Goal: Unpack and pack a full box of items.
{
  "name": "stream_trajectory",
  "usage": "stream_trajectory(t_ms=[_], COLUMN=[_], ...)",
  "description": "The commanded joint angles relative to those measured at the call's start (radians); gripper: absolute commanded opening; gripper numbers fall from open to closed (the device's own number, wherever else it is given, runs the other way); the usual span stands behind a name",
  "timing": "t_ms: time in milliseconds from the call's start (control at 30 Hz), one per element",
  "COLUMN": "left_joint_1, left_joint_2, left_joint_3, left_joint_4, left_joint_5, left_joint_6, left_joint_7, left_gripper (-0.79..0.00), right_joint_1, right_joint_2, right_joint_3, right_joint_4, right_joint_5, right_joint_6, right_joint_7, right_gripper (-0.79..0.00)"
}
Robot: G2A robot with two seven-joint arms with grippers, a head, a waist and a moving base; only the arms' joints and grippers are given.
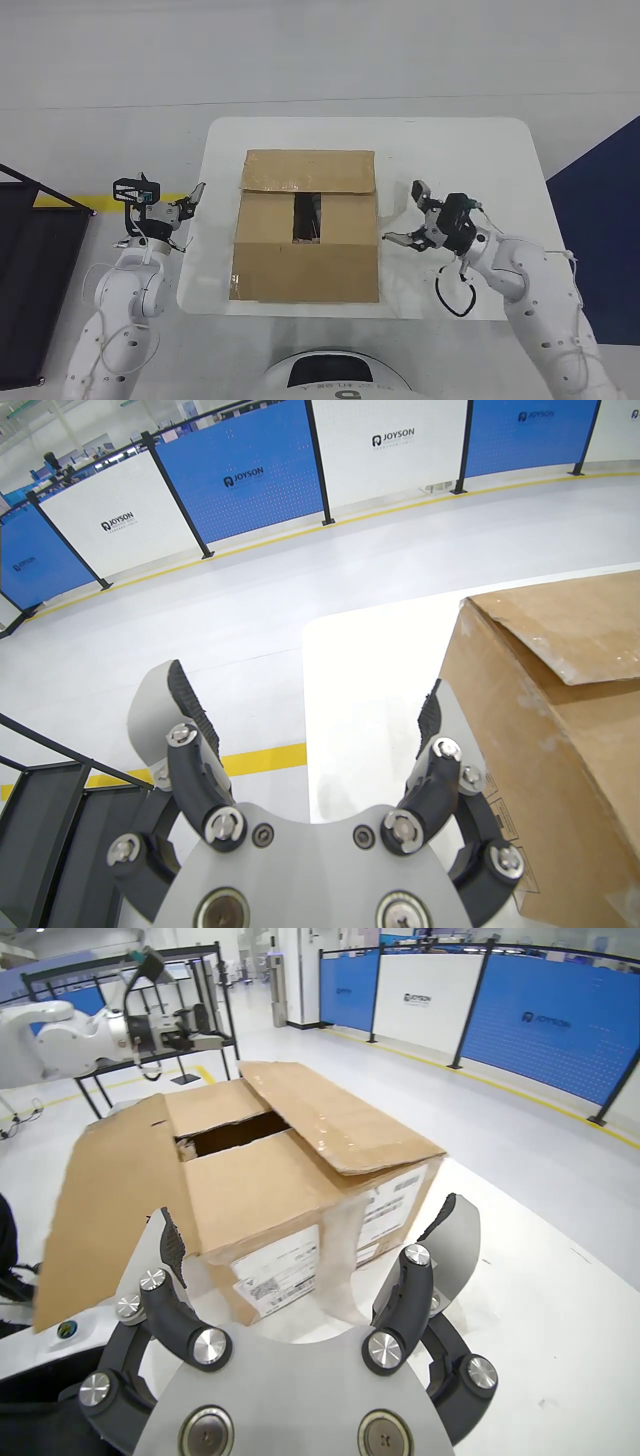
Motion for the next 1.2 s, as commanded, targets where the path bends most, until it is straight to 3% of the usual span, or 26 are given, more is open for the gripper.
stream_trajectory(t_ms=[0, 200, 400, 533, 700, 1100, 1167], left_joint_1=[0.0, 0.0, 0.0, 0.0, 0.0, 0.0, 0.0], left_joint_2=[0.0, 0.0, 0.0, 0.0, 0.0, 0.0, 0.0], left_joint_3=[0.0, 0.0, 0.0, 0.0, 0.0, 0.0, 0.0], left_joint_4=[0.0, 0.0, 0.0, 0.0, 0.0, 0.0, 0.0], left_joint_5=[0.0, 0.0, 0.0, 0.0, 0.0, 0.0, 0.0], left_joint_6=[0.0, 0.0, 0.0, 0.0, 0.0, 0.0, 0.0], left_joint_7=[0.0, 0.0, 0.0, 0.0, 0.0, 0.0, 0.0], left_gripper=[0.0, 0.0, 0.0, 0.0, 0.0, 0.0, 0.0], right_joint_1=[0.036, 0.148, 0.214, 0.252, 0.268, 0.262, 0.238], right_joint_2=[-0.008, -0.024, -0.04, -0.049, -0.062, -0.063, -0.059], right_joint_3=[-0.032, -0.132, -0.181, -0.226, -0.24, -0.243, -0.241], right_joint_4=[-0.009, 0.019, 0.017, 0.025, 0.01, 0.006, -0.009], right_joint_5=[0.01, 0.033, 0.0, -0.059, -0.065, -0.064, -0.059], right_joint_6=[0.123, 0.158, 0.363, 0.442, 0.557, 0.561, 0.49], right_joint_7=[0.082, 0.239, 0.379, 0.476, 0.439, 0.429, 0.4], right_gripper=[0.0, 0.0, 0.0, 0.0, 0.0, 0.0, 0.0])
